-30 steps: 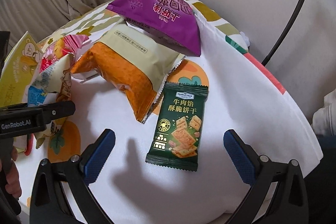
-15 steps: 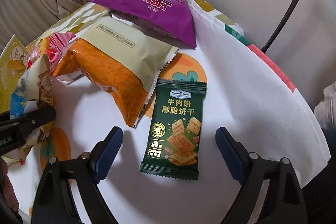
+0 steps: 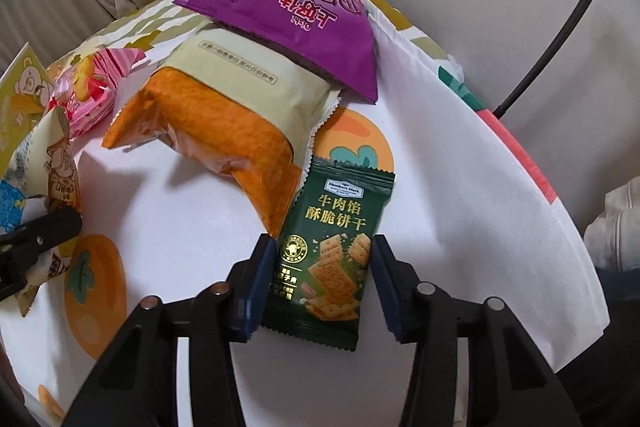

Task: Organize snacks
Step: 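Grasp the blue-and-cream bag with the left tool while the right tool grasps the green cracker packet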

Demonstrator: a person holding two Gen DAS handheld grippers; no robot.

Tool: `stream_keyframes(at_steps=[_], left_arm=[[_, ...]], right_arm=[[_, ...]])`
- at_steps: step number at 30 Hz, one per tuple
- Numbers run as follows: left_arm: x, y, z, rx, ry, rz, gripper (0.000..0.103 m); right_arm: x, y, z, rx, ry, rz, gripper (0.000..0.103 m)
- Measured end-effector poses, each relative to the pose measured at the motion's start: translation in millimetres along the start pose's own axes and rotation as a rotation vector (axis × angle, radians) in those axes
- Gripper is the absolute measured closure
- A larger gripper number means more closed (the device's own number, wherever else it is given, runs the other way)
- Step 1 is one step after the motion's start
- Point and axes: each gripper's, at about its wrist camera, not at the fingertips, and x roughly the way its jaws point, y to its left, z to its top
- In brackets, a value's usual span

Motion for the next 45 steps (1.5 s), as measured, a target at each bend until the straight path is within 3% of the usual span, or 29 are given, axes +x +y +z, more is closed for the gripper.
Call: stream_keyframes(at_steps=[19,27,30,31,32,33,37,40,42,43,44,45], left_arm=[[-29.8,-15.6,-11.0,-0.046,-0.035,0.010,0.042],[-54.0,-20.5,-8.5,-0.060,-0.073,0.012,0.042],[-69.4,-21.3,-8.2,-0.064,-0.099,0.008,0.042],[-74.6,-21.6,-7.9,-0.065,-0.108,0.008,0.042],[-78.8,-20.7,-8.0,-0.067,-0.115,0.007,0.042],[-82.2,-20.1,-7.8,-0.070,-0.121,0.006,0.042],[-93.3,-17.6,-10.2,-0.083,-0.139,0.008,0.042],[-93.6,-13.9,-12.3,-0.093,-0.139,0.008,0.042],[-92.7,-11.1,-14.6,-0.096,-0.133,0.008,0.042],[-92.3,-10.1,-16.6,-0.096,-0.128,0.008,0.042],[-90.2,-9.9,-15.4,-0.093,-0.123,0.008,0.042],[-89.1,-9.2,-15.8,-0.088,-0.118,0.008,0.042]], right_arm=[[-11.7,-12.5,-6.0,-0.039,0.035,0.065,0.060],[-47.4,-19.1,-6.5,-0.053,-0.003,0.084,0.063],[-62.7,-19.2,-2.1,-0.057,-0.027,0.106,0.065],[-65.7,-18.7,-0.9,-0.055,-0.033,0.113,0.070],[-68.9,-18.3,0.2,-0.057,-0.038,0.123,0.084],[-72.2,-17.7,1.9,-0.058,-0.038,0.138,0.086],[-74.1,-13.4,5.3,-0.044,-0.025,0.164,0.086],[-63.8,-16.6,-0.4,0.005,0.035,0.219,0.086],[-53.6,-15.4,-6.0,0.024,0.070,0.200,0.081],[-49.1,-14.1,-9.7,0.035,0.082,0.183,0.070],[-44.1,-12.8,-13.2,0.052,0.090,0.182,0.049],[-40.9,-11.9,-16.1,0.069,0.092,0.189,0.040]])
